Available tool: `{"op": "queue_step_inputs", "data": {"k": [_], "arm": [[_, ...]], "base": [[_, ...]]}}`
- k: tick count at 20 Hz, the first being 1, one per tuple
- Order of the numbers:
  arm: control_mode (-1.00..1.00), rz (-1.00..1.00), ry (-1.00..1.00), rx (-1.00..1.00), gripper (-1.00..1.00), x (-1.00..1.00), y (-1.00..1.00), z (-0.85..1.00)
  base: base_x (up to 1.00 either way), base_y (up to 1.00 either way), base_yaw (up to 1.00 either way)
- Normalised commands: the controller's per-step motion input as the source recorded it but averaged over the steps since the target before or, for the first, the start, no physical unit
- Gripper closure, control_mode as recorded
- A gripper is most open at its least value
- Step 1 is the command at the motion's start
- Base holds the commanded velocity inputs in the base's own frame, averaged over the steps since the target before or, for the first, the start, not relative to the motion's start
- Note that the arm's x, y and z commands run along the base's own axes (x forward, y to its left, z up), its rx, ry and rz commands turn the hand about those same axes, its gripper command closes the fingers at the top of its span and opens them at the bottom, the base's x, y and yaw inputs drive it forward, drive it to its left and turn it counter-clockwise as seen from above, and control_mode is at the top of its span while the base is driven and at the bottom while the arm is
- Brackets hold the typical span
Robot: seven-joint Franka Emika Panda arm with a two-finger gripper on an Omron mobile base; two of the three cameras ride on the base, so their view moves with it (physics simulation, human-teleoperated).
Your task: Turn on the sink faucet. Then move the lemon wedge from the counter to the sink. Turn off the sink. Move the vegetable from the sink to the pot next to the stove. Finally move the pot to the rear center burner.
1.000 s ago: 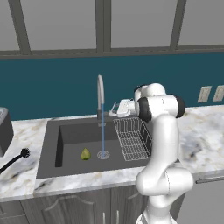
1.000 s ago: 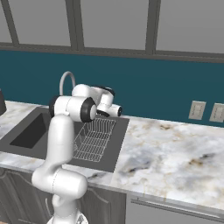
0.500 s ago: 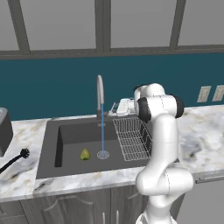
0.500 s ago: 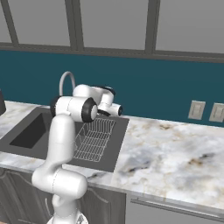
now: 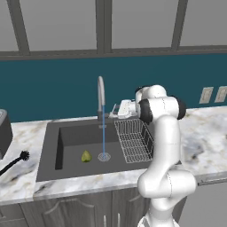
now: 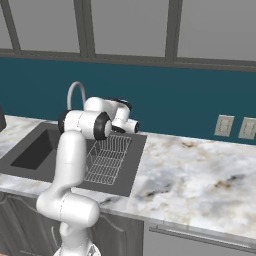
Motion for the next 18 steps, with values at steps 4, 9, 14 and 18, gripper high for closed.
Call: {"op": "queue_step_inputs", "data": {"k": [4, 9, 14, 18], "arm": [[-1.0, 0.05, -0.04, 0.0, -1.0, 0.09, 0.36, 0.0], [-1.0, 0.05, -0.03, 0.0, -1.0, 0.08, 0.39, 0.0], [-1.0, 0.06, -0.02, 0.0, -1.0, 0.07, 0.4, 0.0], [-1.0, 0.06, -0.02, 0.0, -1.0, 0.03, 0.43, 0.0]], "base": [[0.0, 0.0, 0.0], [0.0, 0.0, 0.0], [0.0, 0.0, 0.0], [0.0, 0.0, 0.0]]}}
